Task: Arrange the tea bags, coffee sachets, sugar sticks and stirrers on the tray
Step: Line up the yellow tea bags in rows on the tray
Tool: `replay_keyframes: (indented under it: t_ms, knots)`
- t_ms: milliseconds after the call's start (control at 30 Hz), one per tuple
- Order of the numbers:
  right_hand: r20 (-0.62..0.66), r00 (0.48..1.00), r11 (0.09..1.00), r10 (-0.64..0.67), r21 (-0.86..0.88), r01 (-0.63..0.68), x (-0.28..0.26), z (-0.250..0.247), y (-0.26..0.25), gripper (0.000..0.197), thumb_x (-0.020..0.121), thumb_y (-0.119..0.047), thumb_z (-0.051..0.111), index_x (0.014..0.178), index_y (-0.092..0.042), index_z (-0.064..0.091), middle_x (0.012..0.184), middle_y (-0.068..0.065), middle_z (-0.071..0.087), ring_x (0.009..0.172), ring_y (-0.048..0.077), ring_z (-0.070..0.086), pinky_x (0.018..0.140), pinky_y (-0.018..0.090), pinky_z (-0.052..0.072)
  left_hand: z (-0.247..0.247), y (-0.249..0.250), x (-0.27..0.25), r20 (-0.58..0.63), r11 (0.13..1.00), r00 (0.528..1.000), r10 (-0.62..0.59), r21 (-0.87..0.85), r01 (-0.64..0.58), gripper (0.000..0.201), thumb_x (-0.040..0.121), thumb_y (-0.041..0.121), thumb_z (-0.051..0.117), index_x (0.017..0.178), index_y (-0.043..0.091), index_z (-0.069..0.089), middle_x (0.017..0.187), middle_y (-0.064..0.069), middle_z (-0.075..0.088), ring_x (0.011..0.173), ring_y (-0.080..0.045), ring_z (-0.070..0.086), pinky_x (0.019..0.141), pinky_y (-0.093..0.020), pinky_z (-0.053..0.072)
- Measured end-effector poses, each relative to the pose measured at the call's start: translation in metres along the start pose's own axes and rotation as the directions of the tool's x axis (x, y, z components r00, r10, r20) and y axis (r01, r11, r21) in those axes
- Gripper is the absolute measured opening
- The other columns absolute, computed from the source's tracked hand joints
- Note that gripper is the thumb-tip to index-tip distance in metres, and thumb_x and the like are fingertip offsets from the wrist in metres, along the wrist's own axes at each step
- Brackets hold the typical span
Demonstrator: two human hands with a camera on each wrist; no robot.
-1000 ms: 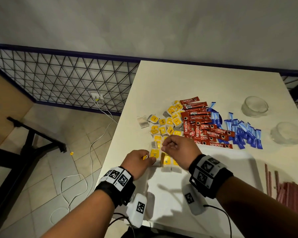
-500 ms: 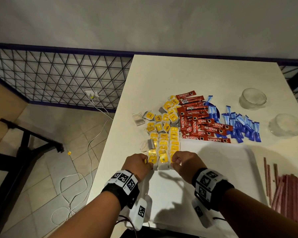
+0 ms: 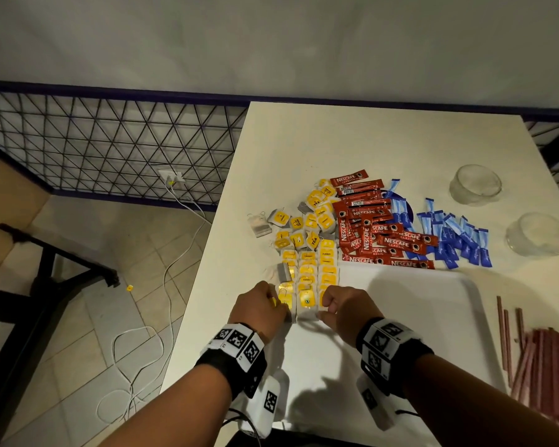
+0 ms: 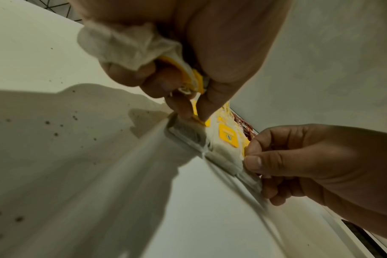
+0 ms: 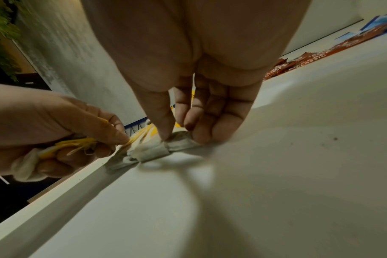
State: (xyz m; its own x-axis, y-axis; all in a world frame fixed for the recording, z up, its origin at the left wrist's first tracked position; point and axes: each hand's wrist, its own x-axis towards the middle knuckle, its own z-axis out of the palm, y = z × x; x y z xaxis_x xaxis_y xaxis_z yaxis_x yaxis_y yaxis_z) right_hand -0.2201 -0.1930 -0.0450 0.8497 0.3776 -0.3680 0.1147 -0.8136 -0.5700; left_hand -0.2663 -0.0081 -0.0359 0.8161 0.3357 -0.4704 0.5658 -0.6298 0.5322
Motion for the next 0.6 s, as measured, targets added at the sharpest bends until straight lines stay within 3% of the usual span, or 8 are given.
replay_keyframes:
  t_ms: [200,500,600]
  knots:
    - [-0.011,1.0,1.0,-0.02,-0.012,0.02,0.001,0.003,0.001,0.021,0.082,-0.026,0.072,0.094,-0.014,0.062,0.089,0.003,0.063,0.083,0.021,0.059,0.078,0.028,0.049,0.005,0.001,0.0,0.047,0.998,0.998,0.05,0.043,-0.052,0.014,0.078,0.032,0.066,0.079,0.025,0.054,0.079,0.002,0.063,0.078,-0.021,0.06,0.068,-0.03,0.05]
    - [-0.005,1.0,1.0,-0.025,-0.013,0.025,0.004,0.003,0.003,0.019,0.081,-0.026,0.072,0.092,-0.014,0.061,0.087,0.002,0.062,0.083,0.021,0.059,0.077,0.029,0.049,0.005,0.004,0.005,0.076,0.982,0.991,0.106,0.151,-0.116,0.012,0.084,0.034,0.06,0.083,0.023,0.057,0.088,-0.001,0.065,0.087,-0.024,0.06,0.074,-0.03,0.05]
    - [-0.008,1.0,1.0,-0.024,-0.009,0.024,0.001,-0.004,0.0,0.019,0.081,-0.032,0.072,0.089,-0.018,0.062,0.084,-0.003,0.061,0.08,0.018,0.058,0.076,0.027,0.049,-0.004,0.004,0.0,0.009,0.991,0.992,0.126,0.041,-0.126,0.024,0.081,0.044,0.068,0.074,0.024,0.057,0.075,0.007,0.063,0.074,-0.013,0.059,0.063,-0.023,0.043]
